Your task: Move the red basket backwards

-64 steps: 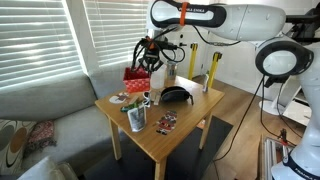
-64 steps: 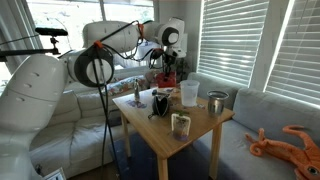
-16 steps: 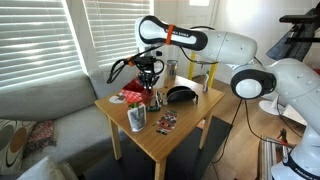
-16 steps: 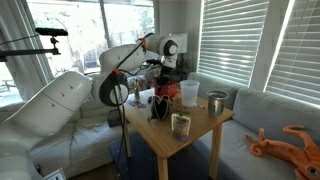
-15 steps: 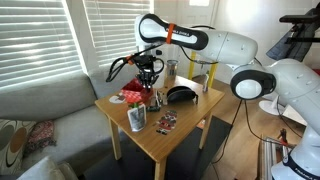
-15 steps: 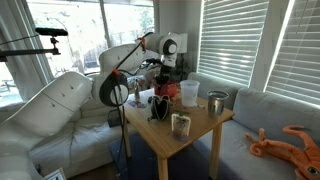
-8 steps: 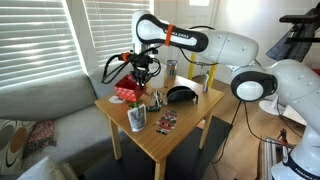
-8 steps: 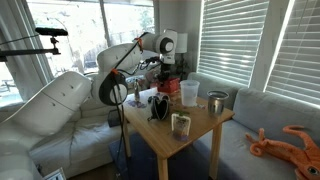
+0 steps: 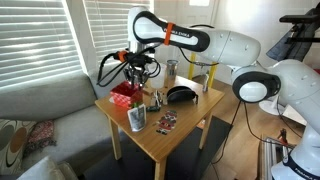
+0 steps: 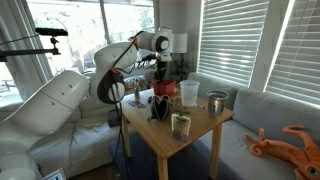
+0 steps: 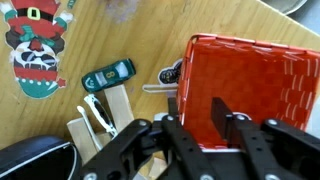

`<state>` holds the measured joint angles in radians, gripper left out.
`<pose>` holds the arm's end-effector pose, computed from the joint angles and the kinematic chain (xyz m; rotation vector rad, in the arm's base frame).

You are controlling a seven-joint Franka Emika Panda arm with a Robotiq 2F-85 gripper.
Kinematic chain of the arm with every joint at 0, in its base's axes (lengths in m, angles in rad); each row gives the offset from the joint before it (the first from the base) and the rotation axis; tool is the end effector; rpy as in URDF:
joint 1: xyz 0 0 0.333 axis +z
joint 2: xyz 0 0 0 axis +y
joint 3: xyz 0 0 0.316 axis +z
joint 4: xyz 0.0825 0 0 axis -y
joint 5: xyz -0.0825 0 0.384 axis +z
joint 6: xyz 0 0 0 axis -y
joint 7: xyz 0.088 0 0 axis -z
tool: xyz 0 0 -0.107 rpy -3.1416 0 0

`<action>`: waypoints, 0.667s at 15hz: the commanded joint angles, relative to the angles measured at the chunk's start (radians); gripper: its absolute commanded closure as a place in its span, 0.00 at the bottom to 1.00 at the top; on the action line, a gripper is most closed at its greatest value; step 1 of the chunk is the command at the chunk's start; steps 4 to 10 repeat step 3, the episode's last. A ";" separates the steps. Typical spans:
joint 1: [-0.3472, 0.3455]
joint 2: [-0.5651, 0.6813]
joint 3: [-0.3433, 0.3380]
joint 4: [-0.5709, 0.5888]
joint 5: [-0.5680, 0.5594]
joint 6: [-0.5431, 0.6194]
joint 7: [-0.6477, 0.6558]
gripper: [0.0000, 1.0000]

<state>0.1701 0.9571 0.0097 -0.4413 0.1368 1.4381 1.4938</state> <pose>0.7477 0.1477 0.4925 -2.4015 1.8208 0.1199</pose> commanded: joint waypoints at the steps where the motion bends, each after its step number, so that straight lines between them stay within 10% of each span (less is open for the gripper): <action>1: 0.017 -0.069 -0.015 0.002 -0.078 -0.006 -0.128 0.28; 10: 0.000 -0.047 0.002 -0.016 -0.046 0.009 -0.068 0.39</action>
